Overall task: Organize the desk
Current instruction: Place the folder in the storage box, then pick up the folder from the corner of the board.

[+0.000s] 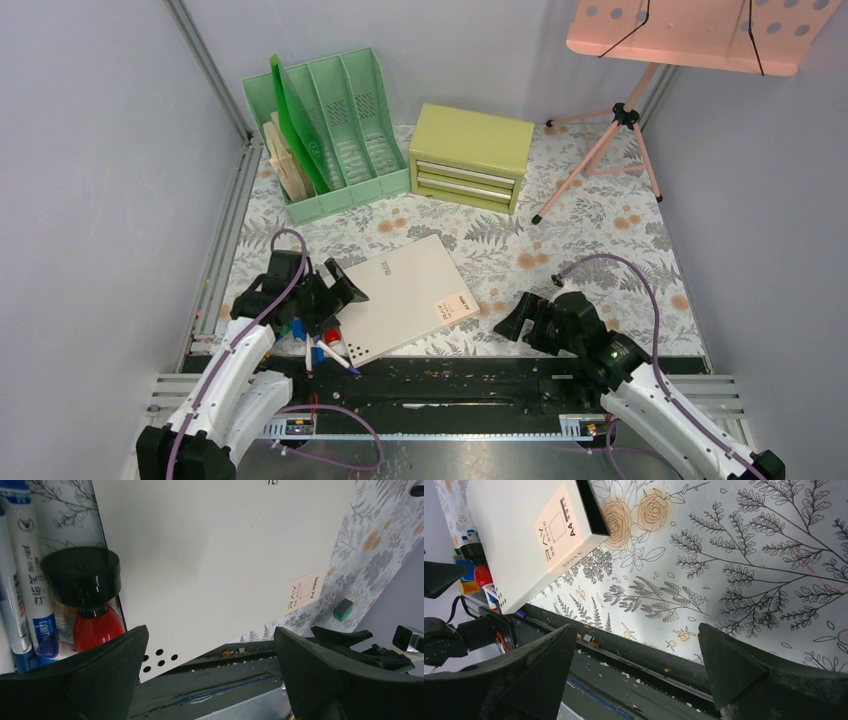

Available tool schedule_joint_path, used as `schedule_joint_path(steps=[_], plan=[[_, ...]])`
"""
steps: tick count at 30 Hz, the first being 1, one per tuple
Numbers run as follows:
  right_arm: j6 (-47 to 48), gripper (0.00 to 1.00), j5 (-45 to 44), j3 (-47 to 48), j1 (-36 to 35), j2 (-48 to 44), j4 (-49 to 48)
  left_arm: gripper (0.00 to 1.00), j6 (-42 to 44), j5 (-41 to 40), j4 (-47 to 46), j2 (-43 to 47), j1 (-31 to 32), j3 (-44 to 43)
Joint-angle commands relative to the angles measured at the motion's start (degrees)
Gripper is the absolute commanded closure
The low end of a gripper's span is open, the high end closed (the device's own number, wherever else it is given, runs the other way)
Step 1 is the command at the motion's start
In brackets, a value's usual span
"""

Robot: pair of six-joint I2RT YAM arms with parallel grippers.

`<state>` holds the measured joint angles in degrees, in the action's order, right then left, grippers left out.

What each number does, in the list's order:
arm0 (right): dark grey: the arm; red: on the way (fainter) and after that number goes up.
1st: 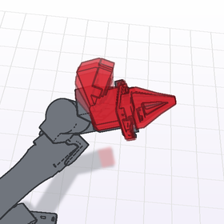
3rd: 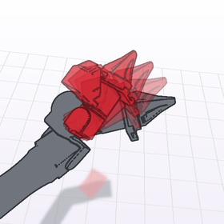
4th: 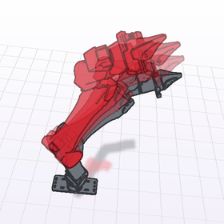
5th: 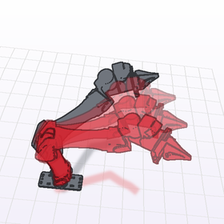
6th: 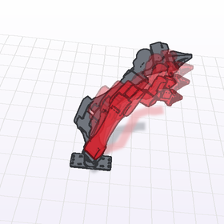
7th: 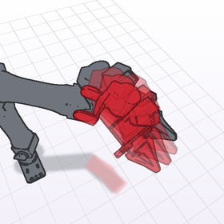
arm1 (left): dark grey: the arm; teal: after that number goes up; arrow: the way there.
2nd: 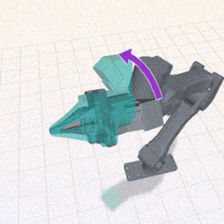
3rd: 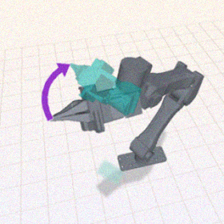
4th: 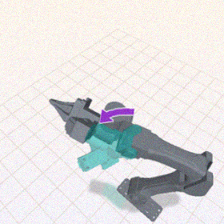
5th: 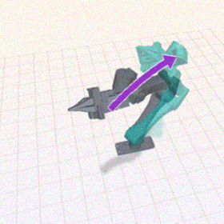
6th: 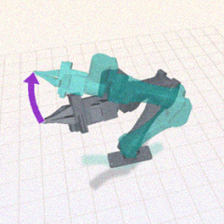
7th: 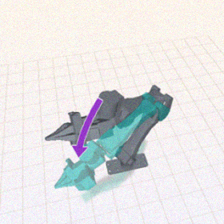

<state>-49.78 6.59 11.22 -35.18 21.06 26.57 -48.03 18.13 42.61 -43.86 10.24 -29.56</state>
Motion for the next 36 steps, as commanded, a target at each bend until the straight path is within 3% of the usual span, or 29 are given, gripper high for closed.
schedule_joint_path(steps=[1, 12, 21, 36], plan=[[0.47, 0.01, -1.28, 1.03, 0.15, 4.48, -6.33, 0.01, -5.03, -2.01, 1.35, 1.68, 2.84, 0.35], [5.11, 0.01, -1.88, 9.85, 0.30, 24.59, -13.51, 0.01, -11.32, -15.39, 11.54, 1.51, 13.76, -1.82], [7.25, 0.05, 7.03, 16.50, 2.68, 42.31, -20.49, 0.01, -13.36, -17.01, 9.60, -4.47, 19.61, -1.54], [6.85, 0.10, 13.27, 17.12, 6.36, 49.58, -28.98, 0.11, -18.24, -20.76, 3.56, -9.94, 27.15, -1.08]])
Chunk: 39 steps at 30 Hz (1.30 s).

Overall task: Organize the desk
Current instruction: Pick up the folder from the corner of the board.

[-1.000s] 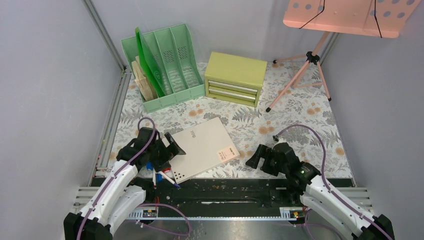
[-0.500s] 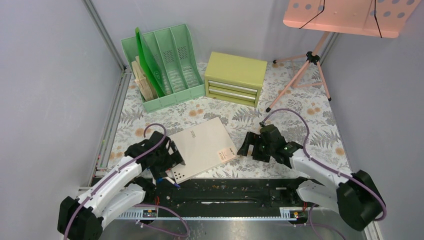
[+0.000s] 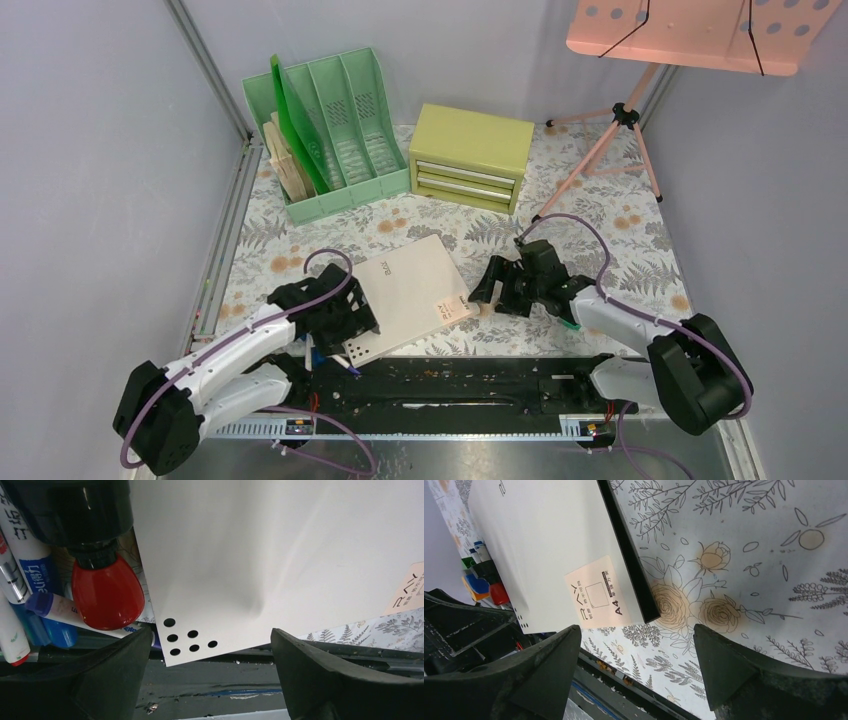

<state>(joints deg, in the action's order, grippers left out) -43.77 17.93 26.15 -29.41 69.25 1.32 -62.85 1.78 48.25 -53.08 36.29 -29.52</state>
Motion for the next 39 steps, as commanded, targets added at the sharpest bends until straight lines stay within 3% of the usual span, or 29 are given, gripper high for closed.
schedule_joint_path(steps=[1, 9, 16, 26, 29, 32, 39], plan=[[1.14, 0.11, 2.01, 2.30, 0.66, 1.86, -3.78, 0.11, -3.64, -4.90, -2.29, -1.01, 1.41, -1.03], [1.12, 0.22, 7.73, 2.22, 0.93, 4.42, -8.14, 0.19, -4.15, -6.05, -6.40, -4.19, 4.26, -1.05], [-1.27, 0.30, 10.13, -1.97, 1.32, -1.68, -11.65, 0.26, -4.00, -7.00, -10.55, -7.78, 8.93, -4.34], [0.89, 0.28, 2.50, -6.55, 3.65, -13.79, -0.15, 0.31, -1.77, -7.10, -11.10, -18.40, 14.31, -11.05], [3.32, 0.20, -0.36, -5.30, 6.23, -16.35, 3.42, 0.30, -1.48, -6.62, -11.39, -20.12, 15.06, -11.35], [6.50, 0.14, -0.99, -1.80, 8.52, -13.93, 5.99, 0.28, -1.26, -6.03, -12.14, -20.32, 15.21, -10.82], [11.30, 0.14, 4.94, 8.11, 11.20, 2.55, 6.76, 0.25, -2.25, -6.44, -13.06, -15.64, 15.25, -8.68]])
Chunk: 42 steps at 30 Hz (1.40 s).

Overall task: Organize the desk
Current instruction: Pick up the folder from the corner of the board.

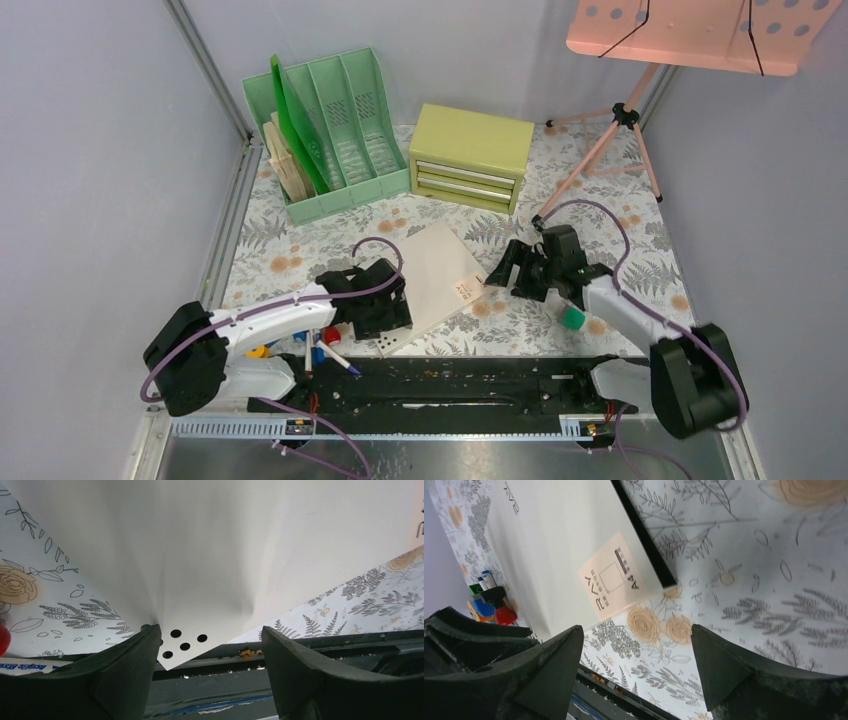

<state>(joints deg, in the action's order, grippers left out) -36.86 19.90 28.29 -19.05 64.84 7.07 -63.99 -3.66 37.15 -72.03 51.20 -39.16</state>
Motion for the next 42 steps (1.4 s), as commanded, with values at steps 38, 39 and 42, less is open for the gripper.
schedule_joint_path(steps=[38, 39, 42], plan=[[-13.98, 0.21, 10.73, -12.20, -0.29, 11.82, -24.18, 0.47, 29.74, -11.49, -10.91, -14.30, -29.88, -16.48], [-14.60, 0.21, 10.76, -12.09, -0.66, 12.90, -25.37, 0.49, 29.68, -10.71, -9.93, -15.95, -30.49, -17.97], [-16.73, 0.22, 10.72, -11.52, -2.22, 16.54, -29.06, 0.51, 30.20, -9.71, -8.24, -20.33, -30.93, -20.05]])
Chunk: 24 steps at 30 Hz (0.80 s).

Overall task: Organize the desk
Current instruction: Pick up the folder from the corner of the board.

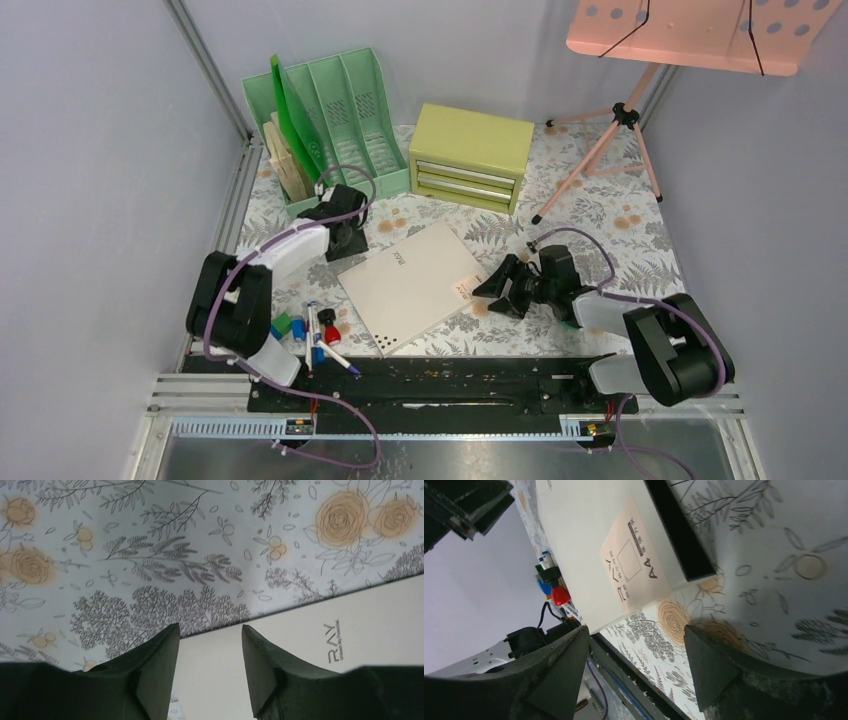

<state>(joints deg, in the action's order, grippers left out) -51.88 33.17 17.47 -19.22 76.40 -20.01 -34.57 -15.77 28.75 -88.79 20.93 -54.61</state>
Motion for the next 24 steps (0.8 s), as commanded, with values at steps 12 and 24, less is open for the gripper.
schedule_joint_path(steps=[12, 24], plan=[[-1.80, 0.22, -5.52, 2.96, -3.96, 9.25, -1.06, 0.52, 1.69, 13.22, -1.17, -8.79, -0.72, -1.67], [3.60, 0.20, -8.49, 9.31, -3.85, 9.03, 9.02, 0.53, -2.85, 28.62, -7.77, -5.36, 0.07, 8.44]])
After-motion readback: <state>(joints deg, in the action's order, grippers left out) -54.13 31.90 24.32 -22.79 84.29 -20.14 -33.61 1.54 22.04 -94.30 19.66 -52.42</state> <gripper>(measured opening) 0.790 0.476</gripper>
